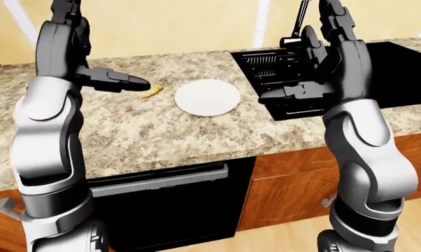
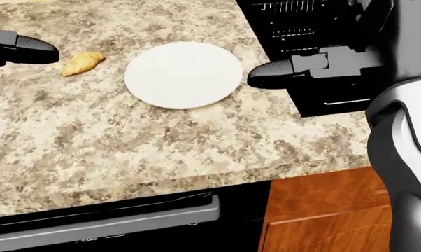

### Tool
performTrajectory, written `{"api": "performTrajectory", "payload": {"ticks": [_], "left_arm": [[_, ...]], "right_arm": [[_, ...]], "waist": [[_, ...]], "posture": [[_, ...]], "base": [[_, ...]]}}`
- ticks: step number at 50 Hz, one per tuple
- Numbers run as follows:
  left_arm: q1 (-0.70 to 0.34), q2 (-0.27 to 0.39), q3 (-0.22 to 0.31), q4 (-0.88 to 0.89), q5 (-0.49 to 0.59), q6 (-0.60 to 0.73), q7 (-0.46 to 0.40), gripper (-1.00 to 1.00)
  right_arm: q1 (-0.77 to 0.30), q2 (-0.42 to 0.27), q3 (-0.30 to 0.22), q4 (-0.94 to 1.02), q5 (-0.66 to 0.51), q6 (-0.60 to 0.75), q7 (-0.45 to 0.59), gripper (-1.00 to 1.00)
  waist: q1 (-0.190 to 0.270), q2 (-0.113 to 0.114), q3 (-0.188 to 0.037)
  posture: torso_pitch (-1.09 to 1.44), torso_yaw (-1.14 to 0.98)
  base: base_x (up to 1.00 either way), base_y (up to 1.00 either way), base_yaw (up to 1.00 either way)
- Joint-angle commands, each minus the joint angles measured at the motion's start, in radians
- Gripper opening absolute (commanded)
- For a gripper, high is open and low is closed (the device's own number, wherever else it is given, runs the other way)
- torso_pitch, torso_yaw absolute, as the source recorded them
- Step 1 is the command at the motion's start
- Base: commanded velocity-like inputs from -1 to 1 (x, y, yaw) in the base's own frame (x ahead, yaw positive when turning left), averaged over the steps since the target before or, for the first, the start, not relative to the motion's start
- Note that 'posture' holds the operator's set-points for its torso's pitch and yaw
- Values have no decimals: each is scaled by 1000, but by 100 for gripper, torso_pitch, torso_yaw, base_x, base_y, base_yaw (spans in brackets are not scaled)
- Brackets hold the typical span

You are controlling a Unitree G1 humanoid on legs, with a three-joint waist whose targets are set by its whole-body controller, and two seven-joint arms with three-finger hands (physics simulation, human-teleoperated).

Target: Place the pastries on the plates.

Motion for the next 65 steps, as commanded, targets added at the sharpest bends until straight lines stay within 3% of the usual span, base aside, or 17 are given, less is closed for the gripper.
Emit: {"api": "performTrajectory", "payload": {"ticks": [1, 3, 11, 14, 17, 18, 21, 23, 28, 34, 37, 39, 46, 57, 62, 63, 65], "left_arm": [[-27, 6, 2, -19, 0, -19, 0, 100], [-29, 4, 2, -16, 1, -22, 0, 100], [-28, 6, 2, -16, 3, -22, -4, 100], [-31, 5, 2, -13, 5, -23, -3, 100], [-33, 4, 0, -6, 6, -28, -3, 100], [-37, 3, 0, 1, 5, -33, -2, 100], [-39, 1, -4, 9, 7, -39, -3, 100], [-37, 2, -2, 2, 7, -33, -4, 100], [-35, 1, -2, -2, 7, -30, -5, 100], [-36, 2, -3, 1, 9, -28, -6, 100], [-40, -1, -5, 6, 10, -30, -5, 100], [-43, -2, -7, 12, 12, -33, -5, 100], [-46, -1, 0, -5, 0, -10, -9, 100], [-95, 0, -17, 19, -20, 7, -18, 100], [-158, 10, -30, 62, -20, 21, -29, 100], [-175, 14, -35, 75, -18, 22, -37, 100], [-232, 24, -42, 117, -14, 27, -50, 100]], "right_arm": [[-25, -9, -12, -19, -6, -25, 1, 100], [-26, -9, -11, -20, -7, -23, 2, 100], [-29, -3, -8, -20, -7, -17, -2, 100], [-32, 1, -18, -24, 4, -13, -12, 100], [-29, 1, -18, -26, 11, -12, -20, 100], [-24, -6, -15, -31, 7, -13, -18, 100], [-16, -12, -12, -42, -2, -10, -6, 100], [-17, -10, -12, -39, -5, -13, -2, 100], [-16, -8, -12, -36, -10, -18, 1, 100], [-15, -7, -13, -41, -11, -16, 6, 100], [-12, -8, -16, -46, -8, -11, 6, 100], [-20, -2, -25, -37, -12, -12, -20, 100], [-14, -7, -20, -40, 7, -14, -17, 100], [-11, -12, -22, -36, 4, -16, -15, 100], [-10, -17, -30, -42, 10, -9, -16, 100], [-9, -19, -30, -42, 10, -11, -16, 100], [-6, -20, -33, -42, 13, -13, -17, 100]], "waist": [[-2, 0, -17], [4, -48, -30], [-9, -40, -25], [-23, -14, 2], [-35, 68, -25], [-31, 12, -8], [-20, 12, -39], [-15, -21, -28], [-9, -44, -50], [-10, 11, -29], [-24, 82, -64], [-3, 66, -19], [-21, 39, 2], [-3, 1, -1], [19, -62, -5], [15, -35, -3], [12, -28, -15]], "posture": [[0, 0], [0, 0], [0, 0], [0, 0], [0, 0], [0, 0], [0, 0], [0, 0], [0, 0], [0, 0], [0, 0], [0, 0], [0, 0], [0, 0], [0, 0], [0, 0], [0, 0]], "base": [[20, 0, 0], [20, 3, 0], [16, 10, 0], [0, 0, 0], [0, 0, 0], [0, 0, 0], [0, 7, 0], [0, 24, 0], [0, 35, 0], [0, 44, 0], [0, 47, 0], [0, 24, 0], [0, 0, 0], [0, 0, 0], [0, 0, 0], [0, 0, 0], [0, 0, 0]]}}
